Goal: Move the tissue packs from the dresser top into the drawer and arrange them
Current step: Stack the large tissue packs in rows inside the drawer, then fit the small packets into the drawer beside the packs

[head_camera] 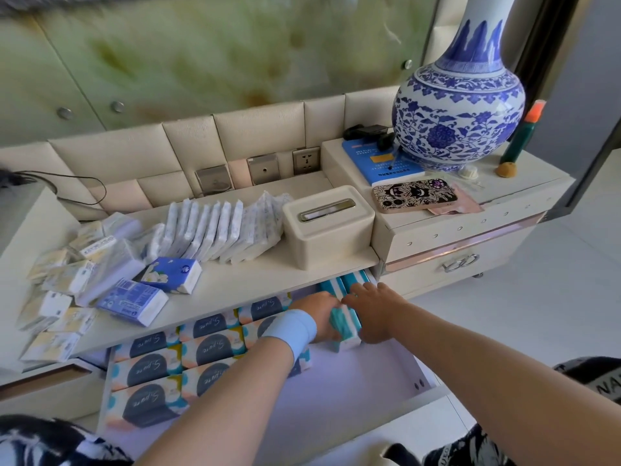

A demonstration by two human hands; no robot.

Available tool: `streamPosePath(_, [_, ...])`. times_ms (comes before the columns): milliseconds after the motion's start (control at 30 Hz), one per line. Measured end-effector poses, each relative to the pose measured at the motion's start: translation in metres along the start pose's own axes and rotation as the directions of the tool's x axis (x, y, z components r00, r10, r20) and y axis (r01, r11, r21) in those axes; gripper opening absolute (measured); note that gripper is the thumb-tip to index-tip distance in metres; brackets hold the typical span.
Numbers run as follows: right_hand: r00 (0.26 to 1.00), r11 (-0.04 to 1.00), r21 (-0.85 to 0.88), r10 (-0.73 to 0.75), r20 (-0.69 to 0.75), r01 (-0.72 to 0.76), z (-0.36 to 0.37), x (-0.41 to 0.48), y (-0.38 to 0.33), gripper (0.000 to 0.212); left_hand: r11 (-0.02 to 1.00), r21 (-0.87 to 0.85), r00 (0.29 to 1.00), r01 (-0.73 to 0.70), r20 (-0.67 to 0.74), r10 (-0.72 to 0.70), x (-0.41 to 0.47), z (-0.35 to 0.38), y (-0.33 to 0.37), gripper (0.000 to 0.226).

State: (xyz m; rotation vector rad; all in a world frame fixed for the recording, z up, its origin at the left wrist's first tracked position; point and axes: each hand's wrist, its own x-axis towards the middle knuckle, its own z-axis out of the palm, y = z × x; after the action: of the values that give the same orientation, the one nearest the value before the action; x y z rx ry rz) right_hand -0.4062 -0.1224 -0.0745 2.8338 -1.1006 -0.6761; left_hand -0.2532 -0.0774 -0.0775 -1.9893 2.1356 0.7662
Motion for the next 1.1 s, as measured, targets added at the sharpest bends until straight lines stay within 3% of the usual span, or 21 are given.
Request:
streamPosePath(100, [1.000,1.000,0.026,0.008,0.018,-0.008,-0.021,0.003,-0.007,0.055,0.999,-0.048,0.999,0.001,-0.045,-0.004,-0.016,-0.012,-0.012,0.047])
streamPosePath(200, [1.000,0.987,0.160,0.014,-0.021,-0.011,-0.047,0.013,-0.022,0.045,0.996,-0.093,0.992,0.007,-0.123,-0.019,-0.037,-0.027,-0.032,0.040])
streamPosePath(367, [0.981,0.943,0.322,-0.016,-0.193,0.079,-0.100,0.043,-0.075,0.035,0.993,-0.051,0.968,0.102,-0.226,-0.111,-0.091,-0.061,-0.088,0.036])
streamPosePath(500, [0.947,0.891,0.419,-0.036,-0.318,0.175,-0.132,0.071,-0.131,0.033,0.955,0.021,0.934,0.296,-0.213,-0.285,-0.147,-0.093,-0.157,0.039])
streamPosePath(633, [0.928,0.835,0.478,-0.098,-0.360,0.274,-0.159,0.096,-0.187,0.037,0.839,-0.036,0.820,0.544,-0.190,-0.540,-0.198,-0.116,-0.229,0.051])
streamPosePath(800, [0.883,0.808,0.428,-0.224,-0.412,0.404,-0.193,0.126,-0.245,0.041,0.702,-0.138,0.692,0.699,-0.119,-0.712,-0.245,-0.102,-0.287,0.087])
streamPosePath(933, [0.852,0.845,0.283,-0.317,-0.418,0.453,-0.193,0.145,-0.289,0.050,0.670,-0.168,0.677,0.723,-0.018,-0.736,-0.248,-0.085,-0.304,0.095])
streamPosePath(1100, [0.843,0.871,0.238,-0.295,-0.449,0.431,-0.204,0.176,-0.331,0.065,0.700,0.034,0.699,0.714,0.025,-0.714,-0.236,-0.078,-0.318,0.094])
